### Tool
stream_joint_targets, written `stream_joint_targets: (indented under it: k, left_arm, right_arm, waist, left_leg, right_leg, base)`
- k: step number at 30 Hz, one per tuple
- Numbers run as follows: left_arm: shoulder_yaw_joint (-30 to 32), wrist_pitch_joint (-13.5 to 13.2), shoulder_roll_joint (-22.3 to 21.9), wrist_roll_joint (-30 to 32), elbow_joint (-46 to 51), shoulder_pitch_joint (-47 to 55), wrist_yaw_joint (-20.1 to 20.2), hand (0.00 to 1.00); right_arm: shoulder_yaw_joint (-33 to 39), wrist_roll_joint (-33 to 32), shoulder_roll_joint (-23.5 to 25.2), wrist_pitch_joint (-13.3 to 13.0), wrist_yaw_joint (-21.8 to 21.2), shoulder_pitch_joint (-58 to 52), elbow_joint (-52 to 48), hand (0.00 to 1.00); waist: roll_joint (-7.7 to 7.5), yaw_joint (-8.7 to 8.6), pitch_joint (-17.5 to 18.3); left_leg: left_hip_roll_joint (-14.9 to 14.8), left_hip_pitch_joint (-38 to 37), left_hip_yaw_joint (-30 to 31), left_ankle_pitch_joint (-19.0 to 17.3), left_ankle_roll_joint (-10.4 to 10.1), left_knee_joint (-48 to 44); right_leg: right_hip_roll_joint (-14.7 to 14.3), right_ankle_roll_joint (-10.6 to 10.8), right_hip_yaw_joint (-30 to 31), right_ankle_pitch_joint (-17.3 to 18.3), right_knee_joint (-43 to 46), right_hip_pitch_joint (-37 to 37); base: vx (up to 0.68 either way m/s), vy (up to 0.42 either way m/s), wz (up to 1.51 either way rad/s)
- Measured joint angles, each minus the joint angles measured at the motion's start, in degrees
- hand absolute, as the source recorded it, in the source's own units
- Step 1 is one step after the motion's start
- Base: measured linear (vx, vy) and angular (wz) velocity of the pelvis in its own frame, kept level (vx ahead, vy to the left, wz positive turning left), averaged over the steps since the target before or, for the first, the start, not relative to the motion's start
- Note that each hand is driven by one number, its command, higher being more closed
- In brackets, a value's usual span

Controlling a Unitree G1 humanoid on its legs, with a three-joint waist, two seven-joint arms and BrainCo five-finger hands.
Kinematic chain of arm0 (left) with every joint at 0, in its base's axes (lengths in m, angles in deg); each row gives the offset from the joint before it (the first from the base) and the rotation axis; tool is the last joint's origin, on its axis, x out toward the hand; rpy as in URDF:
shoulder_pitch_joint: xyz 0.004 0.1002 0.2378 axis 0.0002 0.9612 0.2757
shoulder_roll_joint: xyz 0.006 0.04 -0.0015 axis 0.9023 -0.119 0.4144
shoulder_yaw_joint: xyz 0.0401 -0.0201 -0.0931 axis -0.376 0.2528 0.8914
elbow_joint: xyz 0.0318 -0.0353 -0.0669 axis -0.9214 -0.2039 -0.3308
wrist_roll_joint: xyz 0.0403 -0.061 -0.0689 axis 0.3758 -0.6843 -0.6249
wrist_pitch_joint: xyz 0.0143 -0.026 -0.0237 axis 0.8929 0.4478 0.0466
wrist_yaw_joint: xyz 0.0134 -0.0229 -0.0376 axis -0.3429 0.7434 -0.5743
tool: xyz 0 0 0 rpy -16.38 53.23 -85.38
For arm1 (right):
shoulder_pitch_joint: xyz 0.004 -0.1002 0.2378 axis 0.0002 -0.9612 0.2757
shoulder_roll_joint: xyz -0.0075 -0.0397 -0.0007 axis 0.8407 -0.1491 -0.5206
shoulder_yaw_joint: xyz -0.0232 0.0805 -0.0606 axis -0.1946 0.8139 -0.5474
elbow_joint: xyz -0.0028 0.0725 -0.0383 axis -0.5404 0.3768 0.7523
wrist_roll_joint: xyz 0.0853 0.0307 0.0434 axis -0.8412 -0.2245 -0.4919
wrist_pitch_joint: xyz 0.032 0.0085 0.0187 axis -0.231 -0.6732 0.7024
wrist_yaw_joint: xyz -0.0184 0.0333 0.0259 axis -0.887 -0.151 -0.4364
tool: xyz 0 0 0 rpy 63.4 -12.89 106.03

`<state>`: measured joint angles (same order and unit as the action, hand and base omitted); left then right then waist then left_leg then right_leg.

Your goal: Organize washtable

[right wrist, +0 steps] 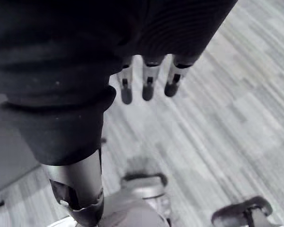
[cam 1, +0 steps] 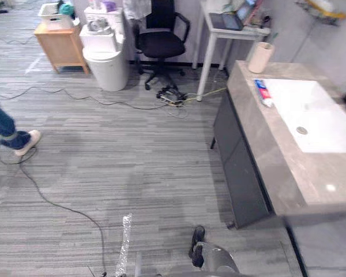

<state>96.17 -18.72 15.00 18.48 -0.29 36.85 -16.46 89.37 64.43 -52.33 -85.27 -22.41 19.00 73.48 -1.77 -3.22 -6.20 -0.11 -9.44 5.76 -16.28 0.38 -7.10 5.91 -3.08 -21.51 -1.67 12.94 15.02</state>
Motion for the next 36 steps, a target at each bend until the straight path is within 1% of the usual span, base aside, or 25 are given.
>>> stream_joint_targets:
  k: [1, 2, 3, 4, 5, 6, 7, 8, 11, 16, 17, 18, 20, 21, 22, 24, 25, 26, 28, 30, 31, 32, 33, 35, 36]
  left_arm:
    - [0.1, 0.4, -0.4, 0.0, -0.1, 0.0, 0.1, 0.0]
    - [0.4, 1.0, -0.8, -0.1, 0.8, -0.1, 0.1, 0.0]
    - [0.8, 1.2, -1.2, -0.1, 0.9, -0.2, 0.0, 0.0]
    - [0.9, 1.3, -1.6, -0.1, 0.9, -0.1, 0.0, 0.0]
    - [1.7, 1.5, -2.1, -0.4, 0.9, -0.2, -0.2, 0.0]
    - [2.4, 1.6, -2.1, -0.9, 1.1, -0.4, -0.2, 0.0]
    - [2.4, 1.5, -1.9, -1.5, 1.4, -0.4, -0.3, 0.0]
    - [2.5, 1.4, -1.5, -3.0, 2.5, -0.4, -0.4, 0.0]
    - [3.8, 0.5, -1.3, -6.8, 3.0, -0.4, -0.5, 0.0]
    - [3.7, -0.7, -1.8, -12.5, 3.0, 0.4, -1.8, 0.0]
    - [3.6, -1.2, -2.5, -14.3, 3.0, 1.2, -2.1, 0.0]
    - [4.0, -1.3, -3.0, -15.3, 2.7, 1.8, -2.6, 0.0]
    - [4.9, -2.3, -0.8, -16.0, 2.6, 2.7, -3.1, 0.0]
    - [4.8, -2.9, -0.1, -15.9, 3.2, 2.4, -3.3, 0.0]
    - [4.3, -2.9, 0.0, -15.9, 3.5, 2.3, -3.3, 0.0]
    - [1.4, -3.1, 0.2, -13.9, 4.6, 0.9, -3.0, 0.0]
    - [-2.2, -3.2, 0.3, -10.5, 4.8, -0.4, -2.5, 0.0]
    - [-3.7, -3.2, 0.4, -8.7, 4.8, -0.9, -2.4, 0.0]
    - [-8.2, -3.0, 0.7, -4.8, 4.8, -1.5, -2.0, 0.0]
    - [-9.2, -2.9, 0.6, -3.9, 4.8, -1.2, -1.8, 0.0]
    - [-9.8, -2.8, 0.4, -2.7, 4.8, -1.2, -1.4, 0.0]
    - [-9.6, -2.8, 0.0, -2.6, 4.9, -1.2, -1.4, 0.0]
    - [-9.5, -2.8, -0.3, -2.4, 4.9, -1.4, -1.4, 0.0]
    - [-8.1, -2.8, -1.1, -2.3, 4.8, -1.9, -1.4, 0.0]
    - [-6.7, -2.8, -1.9, -2.4, 4.5, -2.1, -1.4, 0.0]
  right_arm:
    - [0.0, 0.4, -0.6, 0.0, 0.0, 0.3, -0.1, 0.0]
    - [-0.4, 0.5, -0.9, 0.0, 0.4, 1.3, -0.8, 0.0]
    - [-0.5, 0.5, -1.2, -0.3, 0.4, 1.7, -2.5, 0.0]
    - [-0.4, 0.5, -1.5, -0.4, 0.4, 2.1, -3.1, 0.0]
    - [-0.5, 0.6, -2.0, -0.4, 0.6, 2.9, -3.1, 0.0]
    - [-0.8, 1.0, -1.9, -0.4, 0.7, 3.4, -3.0, 0.0]
    - [-1.3, 1.0, -1.7, -0.4, 0.8, 3.3, -3.0, 0.0]
    - [-1.8, 1.0, -1.1, -0.4, 1.1, 3.5, -3.0, 0.0]
    - [-1.0, 0.9, -0.2, -0.4, 1.7, 4.9, -1.3, 0.0]
    - [-1.3, 0.9, -0.3, -0.7, 2.0, 3.2, -1.4, 0.0]
    - [-2.1, 0.7, -1.1, -0.8, 2.4, 2.8, -1.2, 0.0]
    - [-2.8, 0.5, -1.7, -0.7, 3.0, 3.1, -0.3, 0.0]
    - [-3.5, 0.3, -0.1, -0.8, 2.9, 3.8, 0.6, 0.0]
    - [-3.5, 0.3, 0.1, -0.9, 3.2, 3.8, 1.0, 0.0]
    - [-3.6, 0.3, 0.2, -0.9, 3.3, 4.1, 1.1, 0.0]
    - [-4.7, -0.2, 1.1, -1.4, 3.2, 6.8, 0.0, 0.0]
    - [-5.5, -0.2, 1.9, -1.7, 3.0, 7.5, -1.6, 0.0]
    - [-5.5, -0.2, 2.2, -1.7, 3.0, 7.5, -2.5, 0.0]
    - [-5.5, -1.9, 2.4, -2.1, 3.0, 6.1, -6.3, 0.0]
    - [-5.7, -2.8, 2.3, -2.4, 2.9, 4.4, -8.4, 0.0]
    - [-5.6, -3.6, 3.0, -2.5, 2.9, 3.5, -10.1, 0.0]
    - [-5.6, -3.6, 3.0, -2.5, 2.8, 2.7, -10.4, 0.0]
    - [-5.6, -3.5, 2.8, -2.5, 2.8, 2.6, -10.4, 0.0]
    - [-5.2, -3.2, 2.8, -2.5, 2.8, 2.8, -9.7, 0.0]
    - [-5.1, -3.1, 2.8, -2.5, 2.7, 3.2, -9.3, 0.0]
  waist:
    - [1.09, 0.03, 0.3]
    - [1.68, 0.7, 0.4]
    - [2.78, 0.86, 0.4]
    - [3.45, 0.98, 0.1]
    - [4.05, 1.26, -0.4]
    - [3.94, 1.68, -0.5]
    - [2.98, 2.18, -0.7]
    - [1.56, 3.29, -0.8]
    - [-0.85, 4.11, -1.1]
    - [-1.13, 4.09, -0.7]
    - [-0.29, 4.22, 0.7]
    - [-0.69, 4.26, 2.0]
    - [-2.64, 3.61, 3.2]
    - [-4.09, 4.52, 4.1]
    - [-4.35, 4.6, 4.3]
    - [-4.06, 3.99, 4.6]
    - [-2.93, 3.99, 4.9]
    - [-2.32, 3.92, 4.8]
    - [-0.65, 3.52, 3.7]
    - [0.12, 2.56, 3.5]
    - [0.14, 2.42, 3.5]
    - [0.18, 2.29, 3.5]
    - [0.29, 2.31, 3.5]
    - [0.32, 2.54, 3.5]
    - [0.56, 2.62, 3.4]
  left_leg:
    - [-0.9, 2.1, 0.2, -1.8, -3.1, -5.7]
    - [-2.0, 7.4, -0.8, -2.0, -8.5, -19.1]
    - [-3.5, 11.1, -2.6, 0.5, -13.1, -30.9]
    - [-4.9, 12.8, -4.0, 2.5, -13.7, -36.8]
    - [-7.8, 15.2, -7.3, 2.0, -13.5, -46.2]
    - [-10.2, 16.5, -11.5, 1.2, -11.5, -51.7]
    - [-11.0, 17.0, -13.8, 0.3, -9.8, -52.5]
    - [-12.1, 18.4, -17.2, -1.6, -6.4, -52.3]
    - [-14.1, 23.4, -16.0, -3.1, -4.6, -41.5]
    - [-15.8, 25.7, 3.1, -1.5, -6.7, -17.6]
    - [-15.7, 24.9, 8.4, -1.6, -7.1, -11.7]
    - [-13.7, 24.7, 9.6, 4.0, -14.3, -12.3]
    - [-11.5, 25.7, 9.3, 2.4, -13.6, -18.9]
    - [-10.3, 25.1, 8.0, -1.6, -14.0, -25.8]
    - [-10.1, 24.5, 7.3, -2.6, -13.8, -27.3]
    - [-10.1, 21.9, 1.6, -3.8, -12.2, -26.7]
    - [-9.6, 19.7, -1.8, -3.6, -11.9, -23.5]
    - [-9.4, 18.7, -3.2, -3.4, -11.5, -22.4]
    - [-8.8, 12.0, -11.1, -1.3, -7.9, -16.5]
    - [-8.9, 8.4, -15.5, -0.7, -5.6, -13.5]
    - [-8.4, 5.8, -18.4, -0.2, -3.9, -11.1]
    - [-8.3, 5.0, -20.0, -0.2, -3.8, -10.4]
    - [-8.3, 4.2, -21.8, -0.1, -3.7, -9.7]
    - [-8.5, 3.8, -26.2, -0.1, -3.7, -8.7]
    - [-8.6, 3.7, -28.4, -0.1, -3.8, -7.9]
  right_leg:
    - [-0.9, 0.2, -0.5, 1.3, 0.5, -0.6]
    - [-2.1, -0.6, -0.2, 2.8, 0.9, -1.6]
    - [-3.9, -1.2, 0.9, 4.4, 0.6, -4.0]
    - [-5.2, -1.7, 1.9, 5.1, 0.0, -5.6]
    - [-7.6, -2.0, 4.6, 6.0, -1.7, -9.2]
    - [-8.8, -2.3, 8.2, 6.5, -3.8, -13.3]
    - [-8.8, -2.2, 10.6, 6.7, -4.6, -14.9]
    - [-8.1, -2.2, 15.3, 7.3, -5.6, -17.2]
    - [-4.3, 0.8, 23.8, 9.4, -5.0, -20.0]
    - [1.3, 8.2, 34.8, 18.7, 0.7, -18.7]
    - [2.2, 10.6, 38.7, 20.7, 1.9, -16.7]
    - [3.9, 11.2, 43.1, 21.6, 1.5, -15.5]
    - [2.5, 13.6, 47.3, 21.2, 5.3, -13.5]
    - [2.7, 12.8, 49.2, 17.7, 6.1, -12.8]
    - [3.1, 12.8, 50.9, 15.9, 5.5, -12.7]
    - [4.0, 12.3, 53.5, 6.8, 4.2, -10.3]
    - [4.3, 10.0, 53.5, -1.1, 4.2, -7.1]
    - [4.3, 8.8, 52.8, -4.2, 4.4, -5.9]
    - [3.9, 3.1, 48.0, -12.0, 11.7, -0.7]
    - [2.9, 2.1, 41.6, -10.1, 21.2, 2.2]
    - [2.9, 1.1, 35.0, -6.9, 27.8, 4.3]
    - [2.9, 0.8, 31.7, -5.2, 30.0, 4.4]
    - [3.0, 1.4, 25.8, -1.4, 32.2, 4.3]
    - [2.4, 5.7, 17.1, 6.2, 31.5, 3.2]
    - [2.3, 5.8, 13.4, 8.8, 27.3, 2.1]
  base:
    - [0.7, -0.146, 0.27]
    - [0.81, -0.173, -0.27]
    - [0.79, -0.17, -0.56]
    - [0.64, -0.132, -0.93]
    - [0.6, -0.03, -1.24]
    - [0.48, -0.019, -1.37]
    - [0.67, 0.03, -1.64]
    - [0.3, 0.039, -1.41]
    - [0.48, 0.229, -1.61]
    - [0.33, 0.515, -1.24]
    - [0.38, 0.869, -1.7]
    - [0.32, 0.753, -1.76]
    - [0.33, 0.592, -1.5]
    - [0.32, 0.495, -1.5]
    - [0.26, 0.495, -1.75]
    - [0.12, 0.57, -1.64]
    - [0.02, 0.507, -1.55]
    - [-0.02, 0.434, -1.61]
    - [-0.08, 0.25, -1.28]
    - [-0.1, 0.111, -0.85]
    - [-0.1, 0.072, -0.69]
    - [-0.1, 0.052, -0.83]
    - [-0.05, 0.012, -0.86]
    - [-0.01, -0.038, -1.19]
    - [0.06, -0.08, -1.5]
